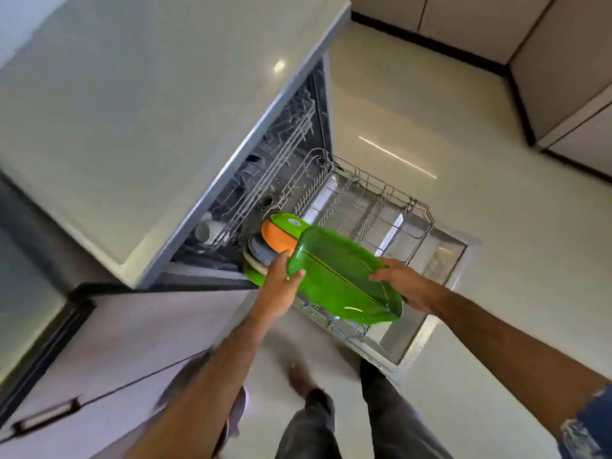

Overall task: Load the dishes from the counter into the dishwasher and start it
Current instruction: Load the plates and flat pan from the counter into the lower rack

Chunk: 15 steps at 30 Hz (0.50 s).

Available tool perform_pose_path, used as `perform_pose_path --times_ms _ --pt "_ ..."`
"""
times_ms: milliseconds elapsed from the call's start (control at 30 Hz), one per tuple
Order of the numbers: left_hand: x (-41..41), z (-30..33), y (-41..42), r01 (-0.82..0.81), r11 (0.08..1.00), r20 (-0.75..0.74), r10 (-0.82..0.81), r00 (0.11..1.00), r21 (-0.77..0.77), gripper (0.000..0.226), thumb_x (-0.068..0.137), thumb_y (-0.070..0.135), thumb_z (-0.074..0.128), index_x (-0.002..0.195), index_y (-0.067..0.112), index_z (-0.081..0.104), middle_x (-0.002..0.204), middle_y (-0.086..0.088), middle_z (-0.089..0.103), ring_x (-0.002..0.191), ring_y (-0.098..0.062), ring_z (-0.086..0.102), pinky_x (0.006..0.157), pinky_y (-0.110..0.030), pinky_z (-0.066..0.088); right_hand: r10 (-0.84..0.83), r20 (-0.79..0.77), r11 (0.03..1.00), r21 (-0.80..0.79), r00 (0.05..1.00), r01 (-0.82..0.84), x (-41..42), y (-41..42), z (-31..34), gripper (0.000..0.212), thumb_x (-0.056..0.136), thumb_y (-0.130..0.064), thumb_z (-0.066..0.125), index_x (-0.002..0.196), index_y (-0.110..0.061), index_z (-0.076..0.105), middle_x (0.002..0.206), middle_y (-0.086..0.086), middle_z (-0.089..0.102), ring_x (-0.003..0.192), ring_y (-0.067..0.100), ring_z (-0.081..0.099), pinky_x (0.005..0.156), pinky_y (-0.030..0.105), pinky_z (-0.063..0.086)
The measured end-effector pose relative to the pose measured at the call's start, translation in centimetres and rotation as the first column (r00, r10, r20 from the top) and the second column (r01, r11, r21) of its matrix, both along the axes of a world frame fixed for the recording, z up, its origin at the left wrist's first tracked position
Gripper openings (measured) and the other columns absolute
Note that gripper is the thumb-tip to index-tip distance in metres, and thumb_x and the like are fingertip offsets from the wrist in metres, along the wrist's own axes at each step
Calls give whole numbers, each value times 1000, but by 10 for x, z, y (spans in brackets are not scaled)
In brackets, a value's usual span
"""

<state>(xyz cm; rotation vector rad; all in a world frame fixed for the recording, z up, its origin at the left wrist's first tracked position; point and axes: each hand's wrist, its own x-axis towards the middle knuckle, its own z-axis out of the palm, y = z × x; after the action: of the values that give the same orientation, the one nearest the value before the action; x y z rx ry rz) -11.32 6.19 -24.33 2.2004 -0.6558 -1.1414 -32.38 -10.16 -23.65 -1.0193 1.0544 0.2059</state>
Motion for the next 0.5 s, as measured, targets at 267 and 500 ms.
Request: perform_pose_path --times_ms 267,500 --pt "78 -176 -75 538 769 512 -635 578 345 66 80 40 34 128 0 56 121 -23 61 115 -40 58 94 -54 49 118 -107 859 -488 987 -156 83 -73 -176 24 97 -21 55 120 -14 59 111 16 68 100 29 66 81 36 51" --pt "119 -266 -107 527 629 513 -775 370 571 61 94 40 54 147 12 41 146 -15 46 137 -31 40 110 -52 34 176 -61 680 -714 983 -166 153 -89 -256 43 91 -13 43 132 -2 49 113 30 63 103 39 61 70 33 34"
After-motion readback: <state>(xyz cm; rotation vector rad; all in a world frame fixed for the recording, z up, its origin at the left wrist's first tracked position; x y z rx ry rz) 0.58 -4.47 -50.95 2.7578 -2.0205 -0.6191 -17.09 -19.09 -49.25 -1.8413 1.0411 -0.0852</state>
